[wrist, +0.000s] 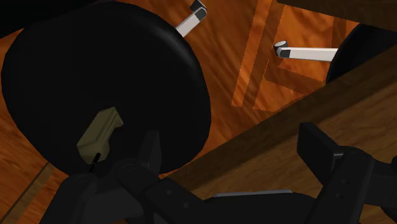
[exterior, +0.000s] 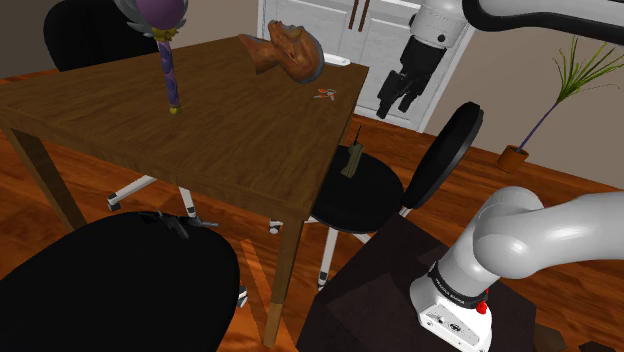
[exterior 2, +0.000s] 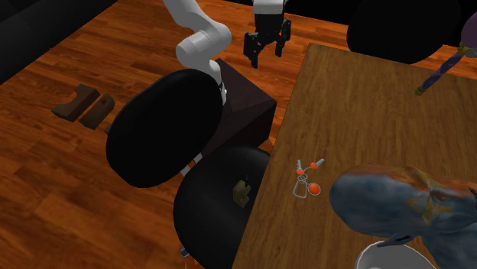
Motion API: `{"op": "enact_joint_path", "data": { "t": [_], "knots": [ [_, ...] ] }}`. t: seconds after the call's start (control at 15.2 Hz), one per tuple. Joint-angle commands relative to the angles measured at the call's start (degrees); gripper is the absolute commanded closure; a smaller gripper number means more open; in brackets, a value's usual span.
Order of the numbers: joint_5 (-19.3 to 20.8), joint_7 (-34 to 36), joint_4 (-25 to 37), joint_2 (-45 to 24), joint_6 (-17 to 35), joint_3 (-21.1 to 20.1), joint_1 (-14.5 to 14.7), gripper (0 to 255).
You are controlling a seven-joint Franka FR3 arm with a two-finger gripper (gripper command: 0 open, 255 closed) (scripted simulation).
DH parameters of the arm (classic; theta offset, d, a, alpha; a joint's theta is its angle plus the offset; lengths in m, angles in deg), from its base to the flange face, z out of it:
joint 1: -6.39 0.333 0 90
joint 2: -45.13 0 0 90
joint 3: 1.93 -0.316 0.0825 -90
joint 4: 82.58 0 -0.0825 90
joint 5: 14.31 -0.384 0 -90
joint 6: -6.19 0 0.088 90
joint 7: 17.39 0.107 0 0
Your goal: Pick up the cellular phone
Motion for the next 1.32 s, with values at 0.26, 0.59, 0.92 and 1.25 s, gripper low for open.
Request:
{"op": "enact_joint_path", "data": {
  "t": [0.26, 0.59, 0.92, 1.25],
  "knots": [
    [2.2, -4.4, -3.1, -2.9, 5.9, 3.9, -1.1, 0],
    [4.4, -9.9, -5.2, -8.4, 13.5, 8.8, -2.4, 0],
    [5.7, -15.6, -5.4, -15.8, 21.2, 13.7, -3.2, 0],
    [5.3, -21.7, -3.5, -25.0, 28.4, 18.6, -3.5, 0]
  ]
}}
